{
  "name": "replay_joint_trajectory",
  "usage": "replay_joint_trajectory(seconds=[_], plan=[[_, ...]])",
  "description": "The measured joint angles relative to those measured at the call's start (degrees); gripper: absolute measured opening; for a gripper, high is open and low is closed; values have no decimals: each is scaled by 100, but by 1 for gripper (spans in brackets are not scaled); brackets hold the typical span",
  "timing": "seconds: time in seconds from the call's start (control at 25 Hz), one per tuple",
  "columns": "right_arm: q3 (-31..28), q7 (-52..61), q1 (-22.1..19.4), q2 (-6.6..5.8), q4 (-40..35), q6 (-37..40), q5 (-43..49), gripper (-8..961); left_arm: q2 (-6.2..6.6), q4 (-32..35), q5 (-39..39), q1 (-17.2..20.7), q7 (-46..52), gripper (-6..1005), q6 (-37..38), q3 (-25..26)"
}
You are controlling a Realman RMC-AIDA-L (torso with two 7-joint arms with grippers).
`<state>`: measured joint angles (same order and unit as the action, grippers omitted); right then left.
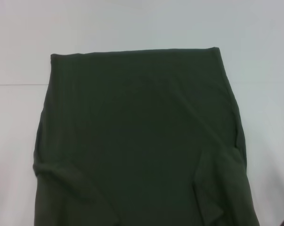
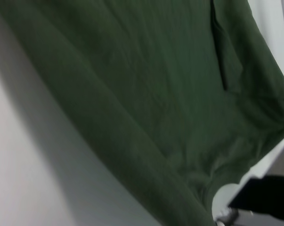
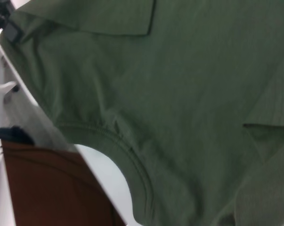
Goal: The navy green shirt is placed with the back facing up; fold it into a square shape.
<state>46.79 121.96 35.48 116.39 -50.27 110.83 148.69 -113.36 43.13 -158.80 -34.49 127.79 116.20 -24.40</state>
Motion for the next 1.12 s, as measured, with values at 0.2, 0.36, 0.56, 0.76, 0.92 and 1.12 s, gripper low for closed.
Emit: replay_joint_trajectory(seconds=[0.2, 0.36, 0.56, 0.76, 0.92, 1.12], plan=[[42, -160, -95, -9, 21, 96, 16, 67, -75, -11, -31, 84, -26, 52, 167, -272], [61, -220, -117, -19, 53, 106, 33, 66, -121, -15, -34, 119, -26, 52, 182, -404], [64, -224, -113, 13, 53, 93, 37, 66, -125, -15, -23, 123, -26, 52, 186, -399], [226, -237, -125, 88, 53, 169, 37, 67, -125, -22, -23, 131, -30, 52, 190, -418], [238, -257, -144, 93, 53, 151, 21, 67, -103, -17, -24, 133, -43, 52, 191, -338], [-52, -361, -123, 95, 53, 75, -16, 66, -84, -1, 65, 103, -123, 52, 122, -122]])
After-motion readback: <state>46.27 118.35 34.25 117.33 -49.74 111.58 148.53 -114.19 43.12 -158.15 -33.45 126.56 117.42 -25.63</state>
